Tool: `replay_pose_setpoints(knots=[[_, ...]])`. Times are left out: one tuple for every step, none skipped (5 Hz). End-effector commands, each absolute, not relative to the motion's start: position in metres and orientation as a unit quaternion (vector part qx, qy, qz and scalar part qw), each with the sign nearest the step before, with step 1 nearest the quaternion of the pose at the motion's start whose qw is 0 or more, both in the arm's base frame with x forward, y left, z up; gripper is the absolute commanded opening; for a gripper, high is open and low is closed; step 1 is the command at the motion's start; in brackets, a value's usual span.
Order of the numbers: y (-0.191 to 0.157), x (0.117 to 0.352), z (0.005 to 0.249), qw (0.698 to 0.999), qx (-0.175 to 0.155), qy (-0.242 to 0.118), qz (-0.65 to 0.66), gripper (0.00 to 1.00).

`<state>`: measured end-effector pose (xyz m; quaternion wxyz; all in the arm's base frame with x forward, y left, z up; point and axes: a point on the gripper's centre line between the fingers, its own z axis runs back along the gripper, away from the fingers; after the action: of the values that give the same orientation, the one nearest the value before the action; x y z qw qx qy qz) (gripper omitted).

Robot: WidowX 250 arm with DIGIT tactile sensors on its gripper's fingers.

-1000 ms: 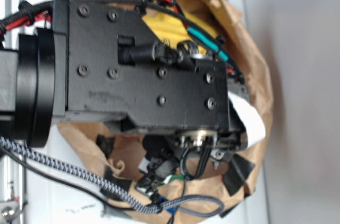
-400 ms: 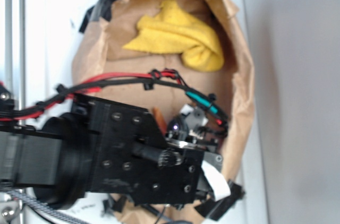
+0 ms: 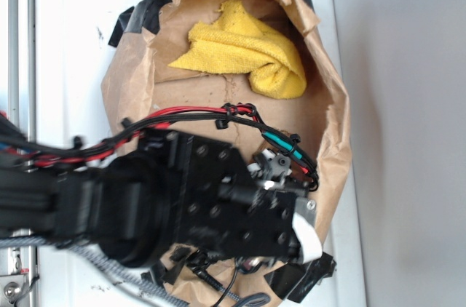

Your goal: Grab the shell.

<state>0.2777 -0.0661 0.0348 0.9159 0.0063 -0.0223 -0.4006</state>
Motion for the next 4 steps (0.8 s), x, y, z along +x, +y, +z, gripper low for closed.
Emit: replay_pose_setpoints(knots=[[-0.066, 0.284, 0.011, 0.892, -0.07, 0.0, -0.446, 1.0], [-0.058, 0.288, 0.017, 0.899, -0.081, -0.01, -0.43, 0.0], [-0.054, 0.287, 0.03, 0.902, -0.09, -0.02, -0.423, 0.0], [-0.044, 0.286, 0.043, 0.909, -0.091, -0.033, -0.405, 0.0]])
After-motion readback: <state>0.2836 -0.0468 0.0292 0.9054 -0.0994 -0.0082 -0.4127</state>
